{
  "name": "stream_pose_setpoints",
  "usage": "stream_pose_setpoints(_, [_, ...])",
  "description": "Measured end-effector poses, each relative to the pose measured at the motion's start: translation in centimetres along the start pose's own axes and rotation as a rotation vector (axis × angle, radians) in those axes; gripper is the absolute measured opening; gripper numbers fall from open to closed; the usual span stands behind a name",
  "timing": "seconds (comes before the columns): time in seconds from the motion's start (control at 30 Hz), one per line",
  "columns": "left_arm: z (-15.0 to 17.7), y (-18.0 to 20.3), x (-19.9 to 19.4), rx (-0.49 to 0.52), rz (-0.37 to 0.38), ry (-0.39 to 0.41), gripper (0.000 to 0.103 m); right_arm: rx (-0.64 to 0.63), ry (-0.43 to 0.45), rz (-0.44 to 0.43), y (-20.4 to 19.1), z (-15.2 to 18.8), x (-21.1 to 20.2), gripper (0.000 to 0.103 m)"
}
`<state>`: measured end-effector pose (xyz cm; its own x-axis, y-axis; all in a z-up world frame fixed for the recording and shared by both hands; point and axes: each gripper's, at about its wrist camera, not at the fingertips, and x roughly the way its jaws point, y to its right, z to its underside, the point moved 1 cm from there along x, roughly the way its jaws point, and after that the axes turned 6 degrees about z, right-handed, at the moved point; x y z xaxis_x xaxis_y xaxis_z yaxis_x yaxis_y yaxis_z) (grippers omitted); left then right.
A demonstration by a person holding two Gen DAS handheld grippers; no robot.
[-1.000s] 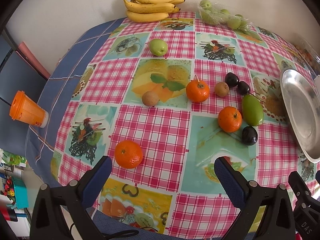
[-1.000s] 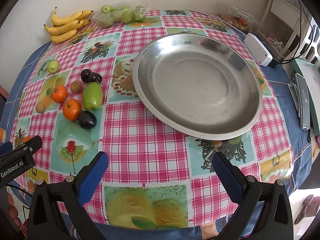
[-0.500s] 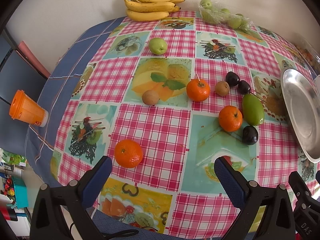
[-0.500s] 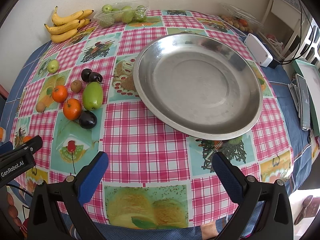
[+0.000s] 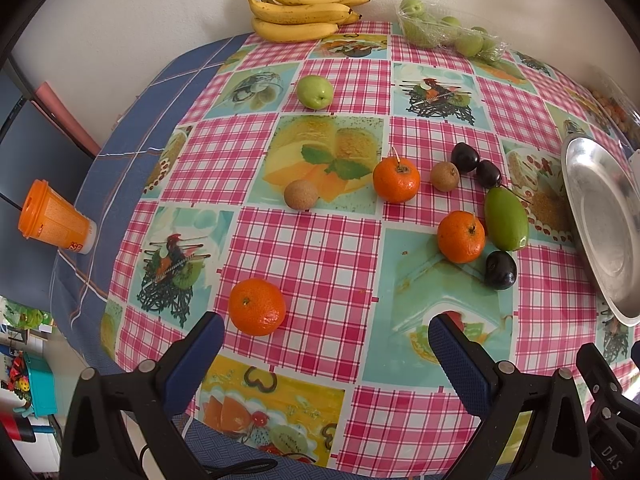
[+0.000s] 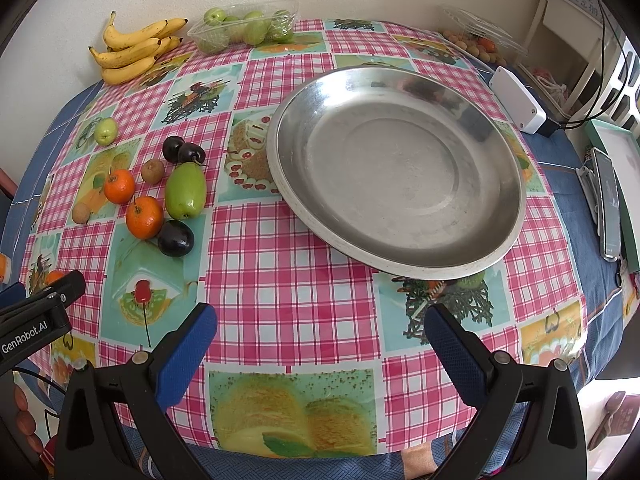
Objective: Organize fruits
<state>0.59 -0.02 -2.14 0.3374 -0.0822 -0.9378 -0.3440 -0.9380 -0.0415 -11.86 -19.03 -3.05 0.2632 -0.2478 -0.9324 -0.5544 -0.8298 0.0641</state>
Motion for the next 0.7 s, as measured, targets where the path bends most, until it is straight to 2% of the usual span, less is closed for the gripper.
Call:
stream_pose_setpoints(0.47, [0.0,-0.1,-0.1,-0.003,0.005,0.004,0.103,-0.001,0.000,-0.002,0.0,0.0,0.0,0.103])
stream_pose_setpoints(0.6, [-0.3,-1.2,-0.8,-0.061,0.016,0.067,0.103,0.009,0.016,-0.023,-0.2,-0.1,-0.2,0.103])
stream_pose_setpoints(0.7, [-0.5,-2.4,-1.1,-0.096,0.035,0.101,0.103,-0.007,0.044,-0.075,-1.6,-0.3,-0.6,0.103])
